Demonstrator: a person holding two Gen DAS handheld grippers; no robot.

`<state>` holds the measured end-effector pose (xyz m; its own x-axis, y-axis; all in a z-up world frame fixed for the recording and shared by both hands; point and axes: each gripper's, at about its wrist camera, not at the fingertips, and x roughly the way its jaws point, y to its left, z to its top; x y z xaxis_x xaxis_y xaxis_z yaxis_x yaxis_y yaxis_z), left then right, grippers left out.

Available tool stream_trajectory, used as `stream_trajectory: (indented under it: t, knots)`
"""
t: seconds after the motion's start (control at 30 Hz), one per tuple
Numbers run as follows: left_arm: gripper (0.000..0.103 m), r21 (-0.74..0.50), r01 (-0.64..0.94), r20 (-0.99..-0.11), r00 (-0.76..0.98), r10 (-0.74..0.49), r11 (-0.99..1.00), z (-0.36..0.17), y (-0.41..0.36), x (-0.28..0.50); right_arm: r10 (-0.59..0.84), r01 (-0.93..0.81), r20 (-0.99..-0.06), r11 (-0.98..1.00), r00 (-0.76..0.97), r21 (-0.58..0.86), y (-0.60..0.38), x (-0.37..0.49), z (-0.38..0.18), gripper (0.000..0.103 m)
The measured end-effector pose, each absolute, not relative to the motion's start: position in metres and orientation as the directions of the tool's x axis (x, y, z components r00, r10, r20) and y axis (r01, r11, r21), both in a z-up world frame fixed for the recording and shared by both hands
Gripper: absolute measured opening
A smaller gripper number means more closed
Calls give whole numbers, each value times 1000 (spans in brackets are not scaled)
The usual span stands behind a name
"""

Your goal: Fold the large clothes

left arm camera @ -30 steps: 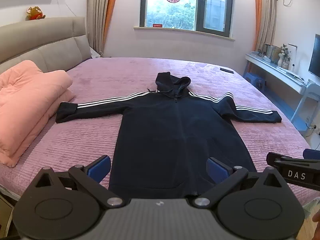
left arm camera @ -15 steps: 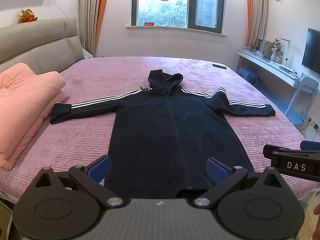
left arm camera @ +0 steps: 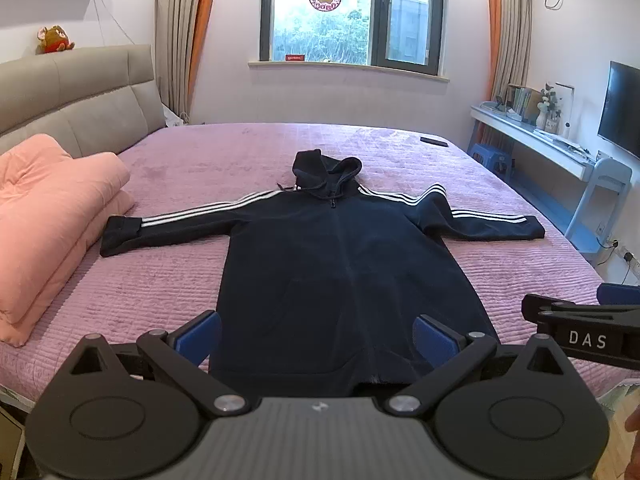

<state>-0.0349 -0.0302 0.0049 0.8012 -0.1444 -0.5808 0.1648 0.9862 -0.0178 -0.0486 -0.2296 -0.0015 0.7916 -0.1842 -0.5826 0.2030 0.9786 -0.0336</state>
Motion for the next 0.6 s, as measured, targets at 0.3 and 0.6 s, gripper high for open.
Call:
stream_trajectory:
  t: [0.3,0.6]
  knots:
    - [103,3,189,-566,810,-154,982,8,-36,-42,-185,204,-580,978,793,-33,-230,-53,1,102]
    - [103,4,148,-563,818,-120,989,7,-25,-39,-175,192,-586,981,791,-34,-227,-53,-1,102]
